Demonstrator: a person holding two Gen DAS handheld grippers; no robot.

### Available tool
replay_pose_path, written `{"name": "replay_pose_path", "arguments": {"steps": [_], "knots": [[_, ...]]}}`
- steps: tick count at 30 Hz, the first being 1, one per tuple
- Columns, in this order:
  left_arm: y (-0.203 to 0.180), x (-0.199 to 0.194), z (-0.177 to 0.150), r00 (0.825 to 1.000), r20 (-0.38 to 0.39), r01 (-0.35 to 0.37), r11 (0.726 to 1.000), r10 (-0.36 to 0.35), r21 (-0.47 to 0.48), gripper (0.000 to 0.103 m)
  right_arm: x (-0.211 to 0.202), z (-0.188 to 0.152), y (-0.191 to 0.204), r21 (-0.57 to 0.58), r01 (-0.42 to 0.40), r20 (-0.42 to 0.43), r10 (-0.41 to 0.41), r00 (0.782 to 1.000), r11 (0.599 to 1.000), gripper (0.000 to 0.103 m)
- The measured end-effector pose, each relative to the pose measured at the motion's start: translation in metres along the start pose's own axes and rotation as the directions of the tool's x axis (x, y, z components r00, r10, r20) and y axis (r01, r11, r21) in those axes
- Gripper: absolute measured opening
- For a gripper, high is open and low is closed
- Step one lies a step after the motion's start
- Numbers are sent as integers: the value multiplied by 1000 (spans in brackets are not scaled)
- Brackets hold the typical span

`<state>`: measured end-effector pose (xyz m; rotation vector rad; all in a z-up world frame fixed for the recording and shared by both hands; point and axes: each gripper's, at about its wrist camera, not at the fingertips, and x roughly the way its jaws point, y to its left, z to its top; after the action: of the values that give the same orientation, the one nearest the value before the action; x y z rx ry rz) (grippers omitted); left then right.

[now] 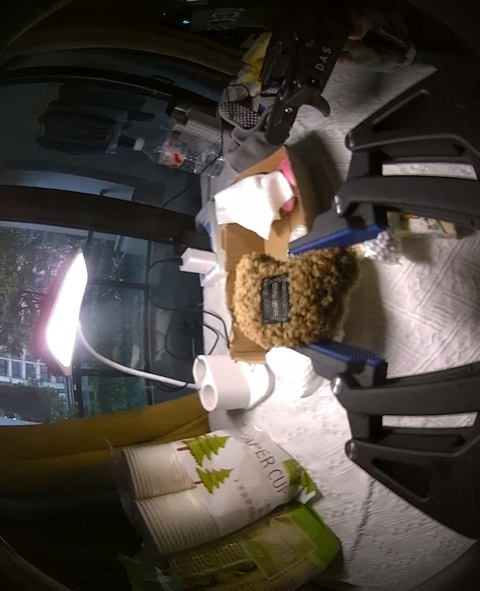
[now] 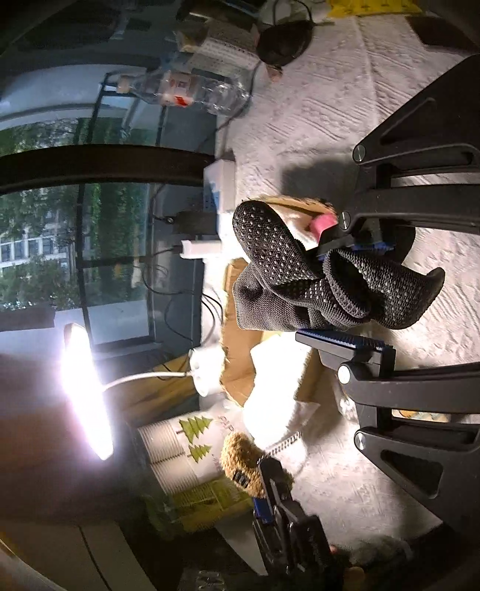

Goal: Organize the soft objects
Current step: 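Lift and carry the plush and socks over the cardboard box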

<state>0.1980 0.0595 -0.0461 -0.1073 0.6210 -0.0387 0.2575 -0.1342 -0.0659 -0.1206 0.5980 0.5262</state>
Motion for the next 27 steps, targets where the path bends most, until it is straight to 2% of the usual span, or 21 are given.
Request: {"name": "replay_pose_path", "arguments": {"steps": [7,11,27], "knots": [[7,15,9,1000,2,3,1000,-3,-15,46,10,9,-6,24,-14,32,13,999,1000,36],[11,24,11,1000,16,10,999,-9,-36,46,22,11,-5,31,-26,22,25,999,999,36],[13,73,13,1000,-21,22,999,-23,-45,46,67,16,-8,52,-63,-12,64,998,997,36]]}}
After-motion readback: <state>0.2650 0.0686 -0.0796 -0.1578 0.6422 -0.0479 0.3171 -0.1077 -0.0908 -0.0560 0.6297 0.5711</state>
